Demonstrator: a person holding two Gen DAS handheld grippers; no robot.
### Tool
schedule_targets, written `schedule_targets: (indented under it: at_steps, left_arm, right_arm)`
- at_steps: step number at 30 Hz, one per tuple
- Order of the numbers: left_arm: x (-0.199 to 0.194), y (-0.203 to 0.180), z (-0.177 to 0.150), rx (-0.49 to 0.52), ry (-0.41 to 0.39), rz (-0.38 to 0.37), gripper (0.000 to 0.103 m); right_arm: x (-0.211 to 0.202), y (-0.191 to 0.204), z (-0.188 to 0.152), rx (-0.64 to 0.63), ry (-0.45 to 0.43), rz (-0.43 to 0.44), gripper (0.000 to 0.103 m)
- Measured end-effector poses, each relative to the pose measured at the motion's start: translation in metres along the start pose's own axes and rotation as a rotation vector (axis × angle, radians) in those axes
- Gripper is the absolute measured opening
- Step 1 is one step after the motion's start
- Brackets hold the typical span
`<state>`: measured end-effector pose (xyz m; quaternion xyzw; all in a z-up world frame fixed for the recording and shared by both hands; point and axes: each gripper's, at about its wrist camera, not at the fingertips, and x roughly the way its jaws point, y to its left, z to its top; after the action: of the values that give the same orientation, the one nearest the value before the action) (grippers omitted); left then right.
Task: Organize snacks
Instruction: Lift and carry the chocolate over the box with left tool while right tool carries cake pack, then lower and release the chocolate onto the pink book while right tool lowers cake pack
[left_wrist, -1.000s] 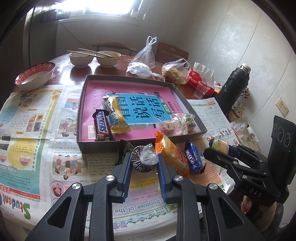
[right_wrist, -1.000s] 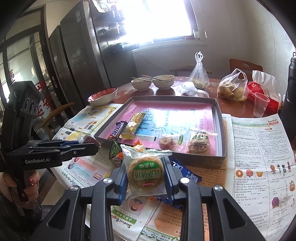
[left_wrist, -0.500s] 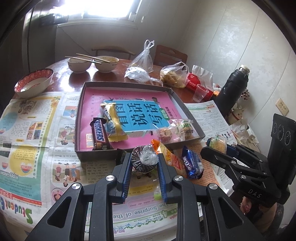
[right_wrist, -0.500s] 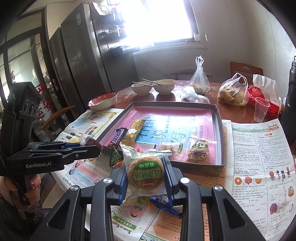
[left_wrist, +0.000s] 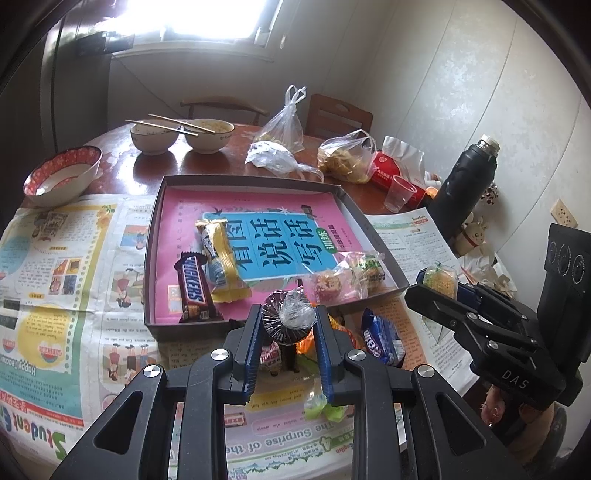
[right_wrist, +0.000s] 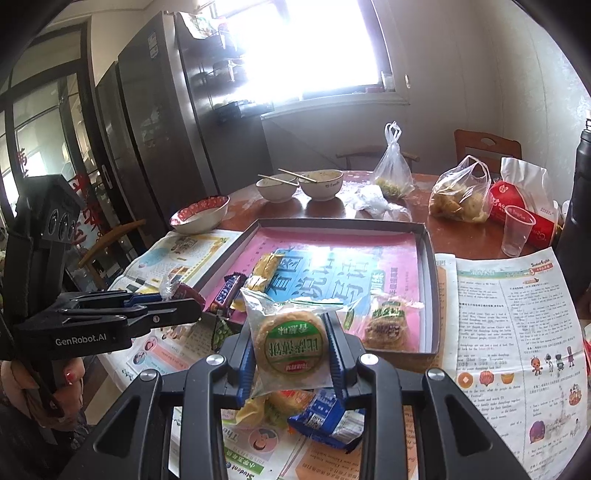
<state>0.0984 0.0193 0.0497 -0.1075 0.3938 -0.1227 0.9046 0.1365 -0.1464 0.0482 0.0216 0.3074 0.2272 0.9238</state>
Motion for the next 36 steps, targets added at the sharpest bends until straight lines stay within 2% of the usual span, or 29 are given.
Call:
schedule_targets:
  at_steps: [16,21,36]
  left_arm:
    - [0.021,0.001,0.018,-0.013,0.001,-0.01,0.027]
    - [0.032,0.002,0.022,-0.019,0.011,-0.014,0.027]
    - [0.062,0.007,0.028,-0.024,0.037,0.01,0.027]
  right_arm:
    - [0.003,-0.028,0.014,0.052,-0.026,-0.043,0.034]
    - [0.004,-0.045,0.015,0.08,-0.027,-0.08,0.034]
    - [0.025,-0.078,0.008,0.122,0.009,-0.15,0.034]
